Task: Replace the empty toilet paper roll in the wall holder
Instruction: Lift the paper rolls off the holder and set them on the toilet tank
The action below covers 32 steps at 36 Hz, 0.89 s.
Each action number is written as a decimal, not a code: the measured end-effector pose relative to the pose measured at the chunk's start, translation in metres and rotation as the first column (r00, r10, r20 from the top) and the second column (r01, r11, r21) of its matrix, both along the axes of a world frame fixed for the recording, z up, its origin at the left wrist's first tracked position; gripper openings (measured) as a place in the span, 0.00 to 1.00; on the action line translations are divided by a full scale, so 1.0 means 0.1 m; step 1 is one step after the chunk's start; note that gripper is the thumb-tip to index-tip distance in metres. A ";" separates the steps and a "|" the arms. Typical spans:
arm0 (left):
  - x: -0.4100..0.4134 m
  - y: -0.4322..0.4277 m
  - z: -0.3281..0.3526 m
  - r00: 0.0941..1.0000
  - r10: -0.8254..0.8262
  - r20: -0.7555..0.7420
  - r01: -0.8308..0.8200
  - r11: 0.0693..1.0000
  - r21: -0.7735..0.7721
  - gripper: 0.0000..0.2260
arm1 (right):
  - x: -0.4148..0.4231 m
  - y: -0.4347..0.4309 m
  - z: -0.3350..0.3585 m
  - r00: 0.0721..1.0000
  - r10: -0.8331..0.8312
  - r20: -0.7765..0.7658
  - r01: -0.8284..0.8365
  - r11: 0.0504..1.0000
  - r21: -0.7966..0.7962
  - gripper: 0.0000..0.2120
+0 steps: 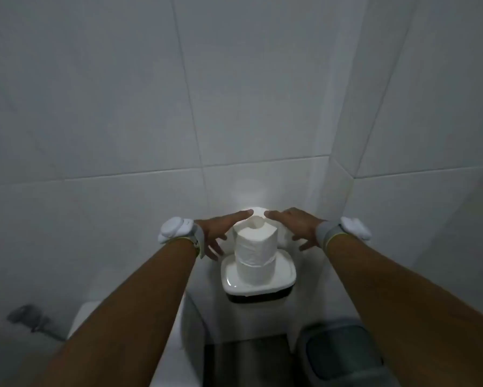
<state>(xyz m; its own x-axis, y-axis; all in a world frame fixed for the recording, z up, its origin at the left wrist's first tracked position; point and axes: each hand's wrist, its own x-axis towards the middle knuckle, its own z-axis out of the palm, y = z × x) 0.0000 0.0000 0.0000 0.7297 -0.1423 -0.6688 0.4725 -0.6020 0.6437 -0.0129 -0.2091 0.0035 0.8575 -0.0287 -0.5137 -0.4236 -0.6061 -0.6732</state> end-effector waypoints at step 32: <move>0.25 -0.01 -0.62 0.943 0.049 -0.328 -0.163 0.929 -0.332 0.45 | 0.32 0.01 -0.65 0.923 0.077 -0.377 0.118 0.876 0.468 0.47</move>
<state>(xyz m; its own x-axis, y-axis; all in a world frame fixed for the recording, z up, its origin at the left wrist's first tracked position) 0.0247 -0.0006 -0.0622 0.5188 -0.3423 -0.7833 0.7298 -0.2998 0.6144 0.0196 -0.2085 -0.0615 0.5995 0.2855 -0.7477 -0.7094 -0.2431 -0.6616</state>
